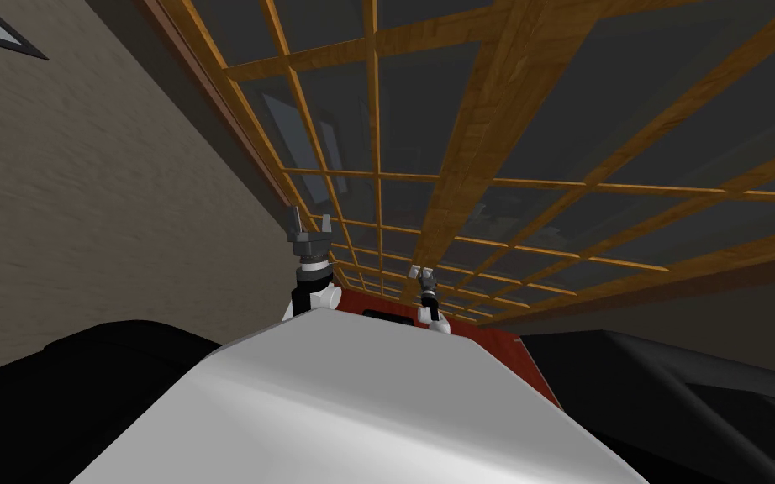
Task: Pull the door open
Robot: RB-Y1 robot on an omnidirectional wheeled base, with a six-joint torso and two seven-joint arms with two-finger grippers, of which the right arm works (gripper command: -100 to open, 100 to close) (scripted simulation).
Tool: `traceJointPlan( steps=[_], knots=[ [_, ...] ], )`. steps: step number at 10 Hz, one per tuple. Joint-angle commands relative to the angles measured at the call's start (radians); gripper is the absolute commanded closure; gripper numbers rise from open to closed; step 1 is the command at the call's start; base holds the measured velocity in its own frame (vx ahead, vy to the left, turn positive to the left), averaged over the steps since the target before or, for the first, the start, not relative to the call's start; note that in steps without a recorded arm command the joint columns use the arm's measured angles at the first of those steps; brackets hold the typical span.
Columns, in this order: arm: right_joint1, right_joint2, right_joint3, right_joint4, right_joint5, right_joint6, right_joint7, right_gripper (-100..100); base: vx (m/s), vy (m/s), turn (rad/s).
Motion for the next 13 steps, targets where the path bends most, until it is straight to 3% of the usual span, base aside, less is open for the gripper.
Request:
traceJointPlan(
  steps=[1, 5, 6, 8, 9, 12, 13],
  knots=[
    [0.000, 0.000, 0.000, 0.001, 0.000, -0.002, 0.001, 100, 0.000, 0.000, 0.000],
    [0.000, 0.000, 0.000, 0.001, 0.000, -0.002, 0.001, 100, 0.000, 0.000, 0.000],
    [0.030, -0.008, -0.003, 0.012, -0.007, 0.001, -0.021, 100, -0.073, 0.028, 0.002],
    [0.030, -0.008, -0.003, 0.012, -0.007, 0.001, -0.021, 100, -0.093, 0.029, -0.022],
    [0.060, -0.017, -0.006, 0.022, -0.015, 0.004, -0.044, 100, -0.128, 0.047, -0.012],
    [0.070, -0.020, -0.007, 0.026, -0.017, 0.005, -0.052, 100, -0.107, 0.028, -0.024],
    [0.091, -0.027, -0.009, 0.032, -0.024, 0.006, -0.072, 100, -0.086, 0.021, 0.020]
  ],
)
